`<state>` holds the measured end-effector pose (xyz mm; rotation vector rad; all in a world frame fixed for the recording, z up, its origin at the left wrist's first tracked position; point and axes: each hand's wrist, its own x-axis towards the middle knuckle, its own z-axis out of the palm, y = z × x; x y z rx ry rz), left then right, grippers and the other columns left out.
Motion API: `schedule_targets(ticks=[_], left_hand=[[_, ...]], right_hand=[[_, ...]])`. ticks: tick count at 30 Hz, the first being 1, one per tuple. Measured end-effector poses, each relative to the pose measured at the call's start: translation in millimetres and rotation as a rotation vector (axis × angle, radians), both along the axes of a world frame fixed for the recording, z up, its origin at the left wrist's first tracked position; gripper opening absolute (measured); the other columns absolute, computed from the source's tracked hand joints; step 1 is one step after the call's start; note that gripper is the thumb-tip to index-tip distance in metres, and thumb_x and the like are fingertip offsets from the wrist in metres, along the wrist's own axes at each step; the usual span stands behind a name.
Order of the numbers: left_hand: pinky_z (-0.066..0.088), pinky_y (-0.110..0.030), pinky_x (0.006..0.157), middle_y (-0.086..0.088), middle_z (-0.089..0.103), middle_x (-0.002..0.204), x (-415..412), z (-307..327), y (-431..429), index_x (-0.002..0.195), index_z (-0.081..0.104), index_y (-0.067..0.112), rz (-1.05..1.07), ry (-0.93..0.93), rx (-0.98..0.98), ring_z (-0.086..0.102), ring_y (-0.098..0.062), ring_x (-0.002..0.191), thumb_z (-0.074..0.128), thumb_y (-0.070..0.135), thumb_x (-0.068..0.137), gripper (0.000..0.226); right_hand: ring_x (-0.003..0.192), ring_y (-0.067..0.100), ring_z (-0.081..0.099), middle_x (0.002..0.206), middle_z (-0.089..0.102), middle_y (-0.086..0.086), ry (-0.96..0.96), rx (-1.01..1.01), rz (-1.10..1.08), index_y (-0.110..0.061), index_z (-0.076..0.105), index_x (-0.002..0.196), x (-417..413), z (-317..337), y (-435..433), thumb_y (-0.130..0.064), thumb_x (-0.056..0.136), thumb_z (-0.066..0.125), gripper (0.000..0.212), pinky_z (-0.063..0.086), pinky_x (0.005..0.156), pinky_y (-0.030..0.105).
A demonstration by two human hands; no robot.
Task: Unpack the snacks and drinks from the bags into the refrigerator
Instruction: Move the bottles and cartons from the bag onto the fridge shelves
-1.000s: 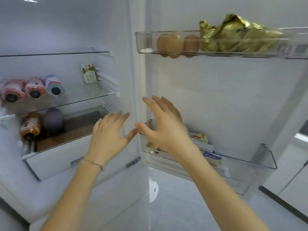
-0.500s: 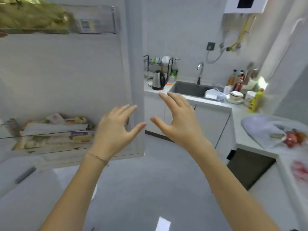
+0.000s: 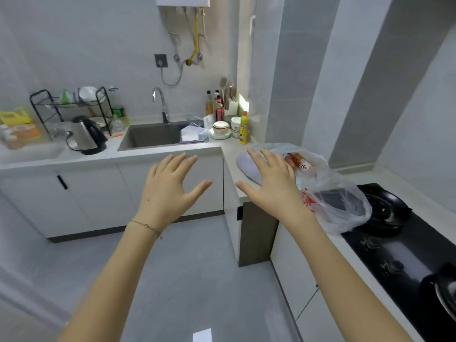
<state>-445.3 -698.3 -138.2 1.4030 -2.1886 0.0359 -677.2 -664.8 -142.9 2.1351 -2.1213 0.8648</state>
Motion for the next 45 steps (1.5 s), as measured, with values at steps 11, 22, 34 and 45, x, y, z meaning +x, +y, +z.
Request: schedule_targets(ticks=[11,22,34,45], left_hand=[[0.011,-0.046,0.118,0.001,0.026,0.158,-137.4,-31.0,-178.1,0.146,0.036,0.033,-0.257,-0.057,0.077,0.015,-0.023,0.147,0.024,0.078,0.078,0.082],[0.012,-0.047,0.118,0.001,0.026,0.158,-264.3,-76.6,-304.6,0.147,0.036,0.033,-0.362,-0.129,0.145,0.016,-0.025,0.147,0.016,0.079,0.074,0.089],[0.019,-0.05,0.116,0.0,0.039,0.152,-371.6,-144.2,-429.4,0.142,0.043,0.03,-0.332,-0.196,0.209,0.025,-0.027,0.144,0.019,0.076,0.078,0.083],[0.003,-0.05,0.118,-0.003,0.01,0.162,-390.4,-198.0,-477.8,0.15,0.025,0.032,-0.389,-0.407,0.44,0.002,-0.024,0.149,0.002,0.075,0.068,0.096]], right_hand=[[0.143,0.021,0.018,0.154,0.027,-0.004,0.014,0.064,-0.343,-0.031,0.025,0.15,-124.9,-32.3,-108.4,-0.056,0.086,0.058,0.076,0.019,0.114,0.042],[0.141,0.021,0.025,0.149,0.034,-0.006,-0.021,0.134,-0.418,-0.035,0.028,0.147,-243.4,-84.7,-216.7,-0.058,0.083,0.055,0.073,0.024,0.114,0.044],[0.143,0.02,0.022,0.154,0.029,-0.002,-0.078,0.305,-0.324,-0.027,0.026,0.151,-339.5,-135.5,-341.5,-0.054,0.088,0.056,0.075,0.018,0.115,0.038],[0.144,0.022,0.023,0.157,0.027,0.001,-0.274,0.519,-0.265,-0.024,0.029,0.15,-343.6,-205.2,-401.6,-0.052,0.091,0.054,0.07,0.023,0.116,0.043]])
